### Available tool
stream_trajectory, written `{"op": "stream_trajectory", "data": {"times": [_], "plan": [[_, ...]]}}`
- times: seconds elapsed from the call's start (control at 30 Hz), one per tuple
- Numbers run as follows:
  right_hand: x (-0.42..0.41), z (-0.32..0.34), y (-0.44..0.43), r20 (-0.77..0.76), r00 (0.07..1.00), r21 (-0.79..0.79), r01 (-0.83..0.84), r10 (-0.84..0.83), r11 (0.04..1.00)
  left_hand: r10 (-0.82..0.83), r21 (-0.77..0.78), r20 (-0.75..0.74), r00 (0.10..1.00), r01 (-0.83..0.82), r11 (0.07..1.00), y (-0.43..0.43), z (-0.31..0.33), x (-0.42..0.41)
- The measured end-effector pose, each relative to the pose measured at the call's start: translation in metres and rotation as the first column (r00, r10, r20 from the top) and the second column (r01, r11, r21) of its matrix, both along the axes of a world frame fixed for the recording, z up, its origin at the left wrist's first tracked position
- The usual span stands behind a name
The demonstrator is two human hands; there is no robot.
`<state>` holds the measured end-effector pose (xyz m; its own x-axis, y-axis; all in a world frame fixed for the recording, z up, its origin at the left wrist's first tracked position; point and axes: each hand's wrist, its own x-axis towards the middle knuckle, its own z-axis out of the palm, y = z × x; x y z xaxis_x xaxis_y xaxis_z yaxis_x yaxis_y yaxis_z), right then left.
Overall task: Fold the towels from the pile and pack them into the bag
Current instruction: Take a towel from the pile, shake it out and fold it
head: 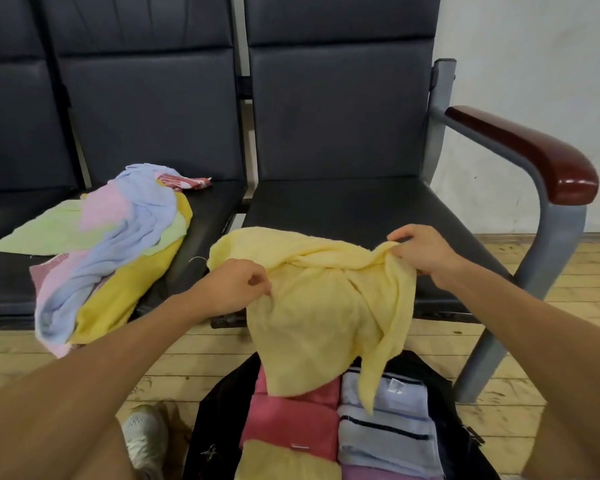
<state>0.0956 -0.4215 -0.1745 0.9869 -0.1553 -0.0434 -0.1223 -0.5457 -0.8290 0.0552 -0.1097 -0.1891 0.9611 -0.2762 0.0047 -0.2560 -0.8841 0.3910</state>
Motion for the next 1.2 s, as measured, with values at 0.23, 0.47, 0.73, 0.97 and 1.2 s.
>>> {"op": "stream_trajectory", "data": {"times": [0.23, 0.47, 0.73, 0.97, 1.2], "plan": [[-0.011, -0.003, 0.014, 0.008, 0.917, -0.592, -0.317, 0.399, 0.741, 0.185, 0.158, 0.082, 0.979, -0.196, 0.968, -0.016, -0.010, 0.016], [-0.011, -0.004, 0.009, -0.091, 0.905, -0.622, -0.378, 0.416, 0.686, 0.327, 0.181, -0.037, 0.944, -0.315, 0.932, -0.014, -0.012, 0.022], [-0.019, 0.004, 0.009, -0.030, 0.960, -0.411, -0.267, 0.280, 0.872, 0.288, -0.460, -0.433, 0.854, -0.484, 0.744, -0.010, 0.017, 0.004], [-0.041, 0.042, 0.010, -0.111, 0.987, 0.609, -0.028, 0.120, 0.793, 0.094, -0.821, -0.446, 0.890, -0.449, 0.352, -0.005, 0.064, -0.018], [-0.074, 0.065, -0.005, 0.008, 1.000, 0.938, -0.013, 0.018, 0.345, 0.201, -0.941, -0.264, 0.943, -0.298, 0.163, -0.018, 0.092, -0.040]]}}
